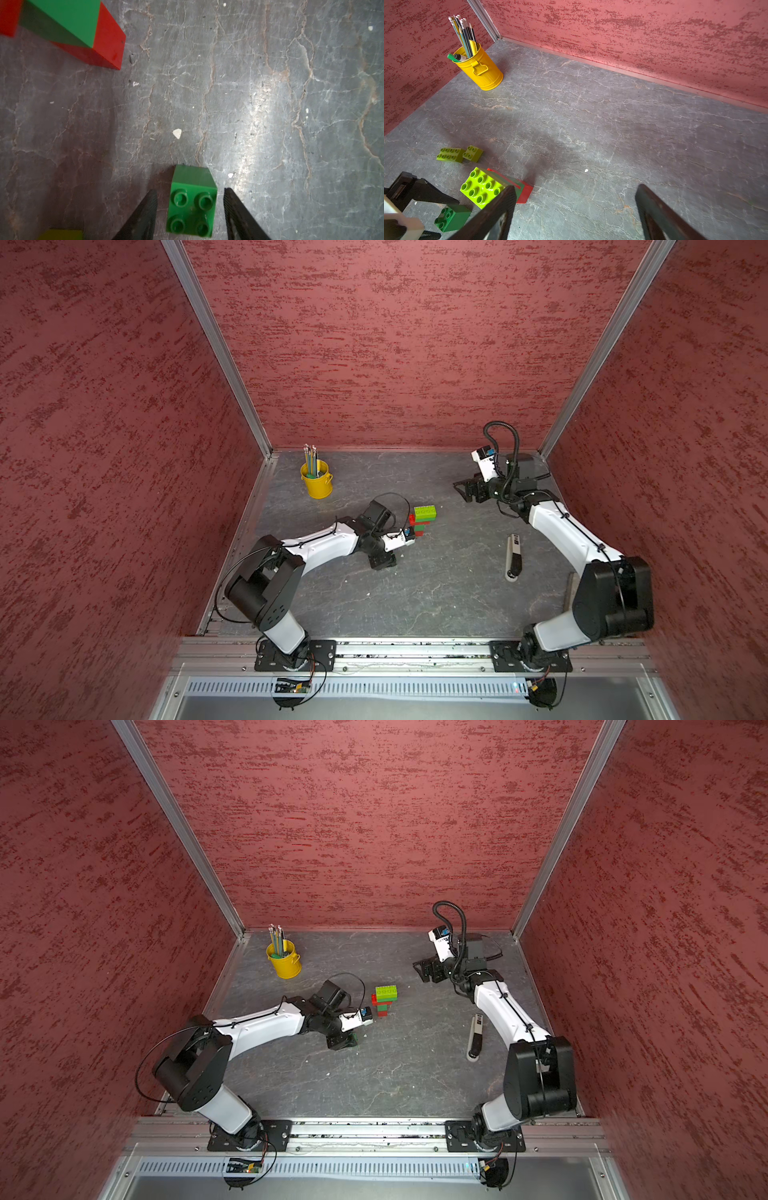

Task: Assemble a spoon with lego
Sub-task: Pick up the lego brick from the center of the board.

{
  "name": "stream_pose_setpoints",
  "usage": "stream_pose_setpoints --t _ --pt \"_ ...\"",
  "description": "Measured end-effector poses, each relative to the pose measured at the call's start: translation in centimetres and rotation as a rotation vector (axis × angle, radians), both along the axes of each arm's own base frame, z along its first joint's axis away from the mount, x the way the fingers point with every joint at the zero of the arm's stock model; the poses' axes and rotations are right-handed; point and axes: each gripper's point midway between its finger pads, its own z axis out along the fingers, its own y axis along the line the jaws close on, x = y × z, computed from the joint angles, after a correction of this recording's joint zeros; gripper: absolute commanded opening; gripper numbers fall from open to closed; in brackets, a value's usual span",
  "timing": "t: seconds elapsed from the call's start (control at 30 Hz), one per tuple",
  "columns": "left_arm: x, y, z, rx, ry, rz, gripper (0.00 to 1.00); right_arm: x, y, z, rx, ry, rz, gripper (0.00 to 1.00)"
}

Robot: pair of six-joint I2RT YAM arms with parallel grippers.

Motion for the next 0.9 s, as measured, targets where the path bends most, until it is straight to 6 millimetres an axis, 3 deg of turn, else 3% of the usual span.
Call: stream_pose_setpoints --t 0.43,0.63,0.8,0.9 --pt "0.0 -0.2 -0.3 0.016 0.017 -0.01 0.4 0.1 0.0 -0.3 -0.001 0.007 -0.001 0.92" --pt "-0.1 -0.1 -0.3 0.023 0.024 -0.009 0.24 0.1 0.0 -0.4 0.004 0.014 -0.004 0.93" --pt "0.2 -0.3 0.7 0.026 0.024 -0.009 0.23 0.2 0.2 -1.0 0.063 0.073 -0.037 0.93" --pt "0.7 -0.5 2.1 0.021 0.01 -0.01 0.23 0.4 0.3 -2.6 0.139 0.175 -0.072 0.9"
